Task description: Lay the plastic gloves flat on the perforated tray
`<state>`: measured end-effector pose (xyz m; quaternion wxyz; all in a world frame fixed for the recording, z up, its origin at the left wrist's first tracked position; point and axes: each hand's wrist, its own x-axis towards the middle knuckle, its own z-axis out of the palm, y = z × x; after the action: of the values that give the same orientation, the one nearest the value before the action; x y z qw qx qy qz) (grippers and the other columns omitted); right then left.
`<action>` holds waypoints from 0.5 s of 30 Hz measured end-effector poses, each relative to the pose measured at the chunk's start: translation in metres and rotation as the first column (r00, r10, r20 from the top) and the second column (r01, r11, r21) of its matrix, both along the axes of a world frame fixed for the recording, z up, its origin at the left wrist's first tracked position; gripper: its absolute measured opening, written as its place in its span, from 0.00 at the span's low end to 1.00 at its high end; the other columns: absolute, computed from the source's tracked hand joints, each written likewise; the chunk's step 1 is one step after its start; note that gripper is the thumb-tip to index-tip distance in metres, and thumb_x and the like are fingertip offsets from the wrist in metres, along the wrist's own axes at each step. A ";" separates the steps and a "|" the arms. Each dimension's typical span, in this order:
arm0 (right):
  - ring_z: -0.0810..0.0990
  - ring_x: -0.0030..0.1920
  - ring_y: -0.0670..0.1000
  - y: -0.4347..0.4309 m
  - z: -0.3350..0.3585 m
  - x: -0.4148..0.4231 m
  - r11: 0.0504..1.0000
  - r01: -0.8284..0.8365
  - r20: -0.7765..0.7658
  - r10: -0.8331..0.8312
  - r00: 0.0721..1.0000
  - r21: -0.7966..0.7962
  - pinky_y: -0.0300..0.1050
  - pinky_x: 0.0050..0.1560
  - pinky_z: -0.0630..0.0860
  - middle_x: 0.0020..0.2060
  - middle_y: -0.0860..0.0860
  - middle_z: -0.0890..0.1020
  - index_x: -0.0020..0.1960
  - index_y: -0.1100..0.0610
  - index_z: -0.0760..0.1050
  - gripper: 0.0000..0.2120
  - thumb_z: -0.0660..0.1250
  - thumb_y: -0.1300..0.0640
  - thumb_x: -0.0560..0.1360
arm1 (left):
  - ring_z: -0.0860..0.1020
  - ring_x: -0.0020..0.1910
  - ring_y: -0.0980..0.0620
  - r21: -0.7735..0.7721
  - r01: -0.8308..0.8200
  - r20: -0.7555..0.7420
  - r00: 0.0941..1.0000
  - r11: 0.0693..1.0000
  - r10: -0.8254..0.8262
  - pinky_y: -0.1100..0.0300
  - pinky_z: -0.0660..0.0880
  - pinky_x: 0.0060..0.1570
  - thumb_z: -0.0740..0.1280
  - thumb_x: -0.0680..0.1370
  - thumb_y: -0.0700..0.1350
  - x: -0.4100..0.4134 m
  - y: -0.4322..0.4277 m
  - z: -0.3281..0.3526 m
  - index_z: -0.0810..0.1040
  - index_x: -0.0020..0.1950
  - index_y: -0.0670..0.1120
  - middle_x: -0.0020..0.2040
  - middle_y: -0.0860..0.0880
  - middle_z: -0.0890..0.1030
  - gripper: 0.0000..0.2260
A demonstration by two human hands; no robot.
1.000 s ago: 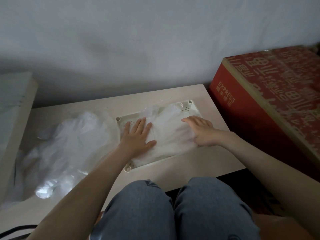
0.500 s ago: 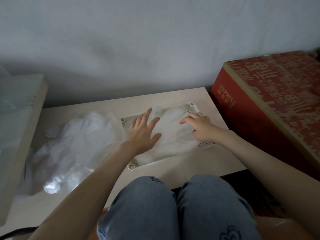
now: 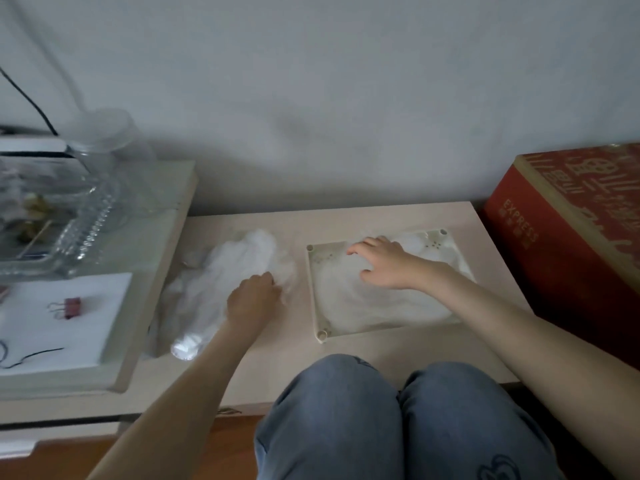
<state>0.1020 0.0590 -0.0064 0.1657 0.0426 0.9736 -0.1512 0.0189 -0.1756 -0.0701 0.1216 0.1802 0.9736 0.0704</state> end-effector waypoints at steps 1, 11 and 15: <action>0.57 0.72 0.54 -0.002 0.001 -0.002 1.000 -0.006 0.004 0.006 1.000 -0.002 0.49 0.68 0.57 0.72 0.51 0.63 0.73 0.52 0.61 0.24 0.59 0.57 0.78 | 0.76 0.52 0.46 0.031 -0.005 -0.004 1.000 1.000 0.005 0.57 0.69 0.44 0.57 0.82 0.49 -0.001 -0.001 0.002 0.75 0.56 0.45 0.52 0.46 0.78 0.12; 0.67 0.67 0.46 -0.014 0.015 -0.009 0.972 0.053 0.127 -0.024 0.992 -0.231 0.40 0.63 0.65 0.68 0.47 0.68 0.70 0.50 0.67 0.22 0.62 0.54 0.77 | 0.68 0.35 0.43 0.364 -0.180 0.022 0.982 0.914 0.185 0.55 0.59 0.34 0.55 0.80 0.40 -0.009 -0.006 0.033 0.61 0.31 0.44 0.28 0.47 0.67 0.17; 0.72 0.62 0.44 -0.023 0.019 -0.013 0.913 0.138 0.158 -0.082 0.984 -0.385 0.37 0.60 0.68 0.63 0.46 0.74 0.68 0.50 0.70 0.19 0.63 0.53 0.77 | 0.64 0.32 0.47 0.472 -0.323 0.146 0.946 0.821 0.288 0.56 0.59 0.33 0.55 0.75 0.35 -0.010 -0.008 0.045 0.61 0.30 0.43 0.29 0.47 0.66 0.14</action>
<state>0.0894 0.0360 0.0125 0.2290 0.0737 0.9055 -0.3496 0.0086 -0.1832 -0.0250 0.0922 0.0442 0.9352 0.3391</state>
